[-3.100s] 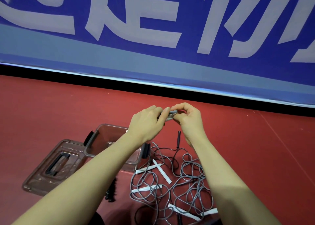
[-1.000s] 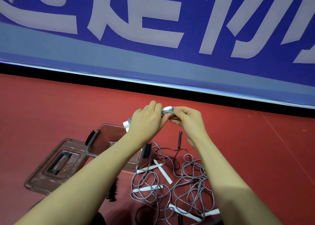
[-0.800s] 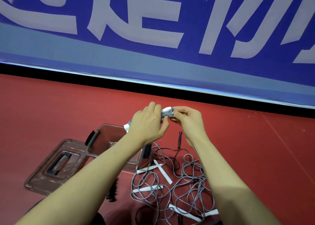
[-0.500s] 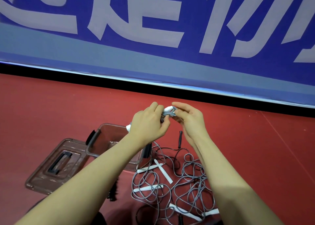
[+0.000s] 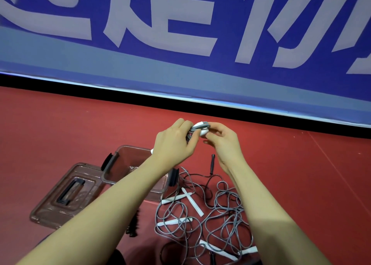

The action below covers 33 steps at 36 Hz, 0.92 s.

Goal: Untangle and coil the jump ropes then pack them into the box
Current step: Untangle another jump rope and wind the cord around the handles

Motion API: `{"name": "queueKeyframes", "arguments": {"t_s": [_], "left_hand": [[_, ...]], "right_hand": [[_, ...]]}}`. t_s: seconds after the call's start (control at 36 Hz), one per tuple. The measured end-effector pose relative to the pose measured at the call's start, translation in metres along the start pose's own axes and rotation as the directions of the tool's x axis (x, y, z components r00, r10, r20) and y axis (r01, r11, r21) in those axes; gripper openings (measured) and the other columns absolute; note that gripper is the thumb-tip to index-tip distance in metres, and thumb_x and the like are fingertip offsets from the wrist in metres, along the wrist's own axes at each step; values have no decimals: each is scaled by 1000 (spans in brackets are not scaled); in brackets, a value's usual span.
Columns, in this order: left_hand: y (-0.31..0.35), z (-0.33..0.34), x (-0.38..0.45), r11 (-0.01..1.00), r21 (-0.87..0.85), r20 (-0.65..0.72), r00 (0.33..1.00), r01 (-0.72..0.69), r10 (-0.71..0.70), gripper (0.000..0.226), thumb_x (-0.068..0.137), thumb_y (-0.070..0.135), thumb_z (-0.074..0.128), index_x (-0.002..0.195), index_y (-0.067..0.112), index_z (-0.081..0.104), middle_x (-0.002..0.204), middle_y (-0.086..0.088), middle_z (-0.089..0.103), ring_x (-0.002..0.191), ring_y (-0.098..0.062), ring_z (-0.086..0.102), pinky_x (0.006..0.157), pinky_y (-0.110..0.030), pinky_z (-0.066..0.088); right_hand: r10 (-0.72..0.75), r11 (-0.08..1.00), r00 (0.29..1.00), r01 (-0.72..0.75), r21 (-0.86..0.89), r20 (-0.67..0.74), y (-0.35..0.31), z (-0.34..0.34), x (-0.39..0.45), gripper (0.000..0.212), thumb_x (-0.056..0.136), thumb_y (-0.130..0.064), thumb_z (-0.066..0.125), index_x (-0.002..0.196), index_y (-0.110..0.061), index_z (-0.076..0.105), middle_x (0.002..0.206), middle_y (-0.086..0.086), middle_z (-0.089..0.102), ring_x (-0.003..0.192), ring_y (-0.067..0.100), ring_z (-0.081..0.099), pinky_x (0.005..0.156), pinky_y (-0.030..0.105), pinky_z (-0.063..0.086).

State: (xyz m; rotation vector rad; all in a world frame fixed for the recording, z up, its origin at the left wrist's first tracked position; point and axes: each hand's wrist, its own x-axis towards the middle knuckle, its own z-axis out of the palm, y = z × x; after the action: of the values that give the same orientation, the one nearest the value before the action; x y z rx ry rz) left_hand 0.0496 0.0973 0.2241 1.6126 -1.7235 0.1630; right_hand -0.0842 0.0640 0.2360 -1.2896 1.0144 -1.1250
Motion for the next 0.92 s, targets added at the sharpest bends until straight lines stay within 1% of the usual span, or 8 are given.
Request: {"name": "queueKeyframes", "arguments": {"t_s": [0.08, 0.19, 0.28, 0.33, 0.42, 0.61, 0.81, 0.92], "left_hand": [[4, -4, -1, 1000, -11, 69, 997, 20, -19, 52, 88, 55, 26, 99, 15, 59, 86, 2, 54, 70, -25, 56, 55, -29, 39], [7, -6, -1, 994, -92, 189, 981, 62, -44, 54, 86, 53, 54, 127, 21, 41, 111, 3, 57, 88, -23, 59, 67, -30, 39], [9, -5, 0, 998, -29, 280, 959, 52, -42, 76, 81, 46, 64, 141, 21, 25, 120, -1, 51, 88, -30, 60, 67, -33, 45], [11, -3, 0, 996, 78, 312, 948, 46, -68, 73, 83, 33, 62, 143, 19, 21, 116, -5, 48, 85, -33, 59, 62, -34, 43], [15, -2, 1, 975, 211, 285, 949, 75, -135, 53, 87, 23, 54, 133, 15, 30, 107, -7, 49, 82, -33, 56, 58, -34, 34], [8, 2, 2, 956, 152, 281, 916, 252, -286, 36, 83, 17, 54, 112, 11, 33, 81, -6, 51, 65, -31, 45, 54, -31, 32], [-1, 1, 4, 927, 36, 340, 868, 373, -363, 31, 83, 14, 55, 100, 16, 29, 73, -4, 48, 58, -26, 43, 48, -29, 27], [-8, 4, 5, 870, -100, 394, 822, 483, -411, 29, 79, 14, 57, 97, 15, 34, 77, -8, 55, 62, -30, 51, 53, -36, 42]], "right_hand": [[-24, 999, 999, 23, -23, -32, 0, 0, 0, 24, 84, 9, 57, 86, -13, 67, 84, 4, 66, 75, 13, 60, 63, 18, 51], [-9, 998, 996, 3, -70, -94, 3, 3, 3, 19, 86, 7, 52, 92, -5, 66, 81, 10, 65, 67, 13, 58, 59, 20, 49], [21, 989, 986, -45, -142, -164, 8, 5, 6, 17, 91, 3, 48, 93, -8, 61, 75, 3, 58, 60, 9, 50, 56, 22, 44], [35, 981, 979, -72, -178, -202, 12, 6, 8, 15, 94, -2, 47, 91, -13, 58, 75, 1, 56, 63, 11, 48, 63, 29, 44], [30, 975, 975, -77, -209, -221, 12, 9, 8, 13, 93, -6, 49, 87, -14, 57, 71, 1, 53, 63, 13, 45, 64, 32, 39], [-67, 915, 990, 10, -402, -126, 8, 11, 3, 8, 92, -8, 52, 85, -6, 56, 69, -1, 51, 58, 12, 40, 51, 24, 32], [-52, 887, 998, 31, -460, -32, 5, 13, -1, 13, 90, -6, 52, 77, -10, 50, 69, 3, 47, 64, 18, 42, 57, 34, 39], [-45, 876, 999, 34, -481, -10, 3, 13, -3, 14, 88, -4, 52, 76, -10, 50, 68, 3, 47, 66, 20, 45, 68, 46, 50]]}}
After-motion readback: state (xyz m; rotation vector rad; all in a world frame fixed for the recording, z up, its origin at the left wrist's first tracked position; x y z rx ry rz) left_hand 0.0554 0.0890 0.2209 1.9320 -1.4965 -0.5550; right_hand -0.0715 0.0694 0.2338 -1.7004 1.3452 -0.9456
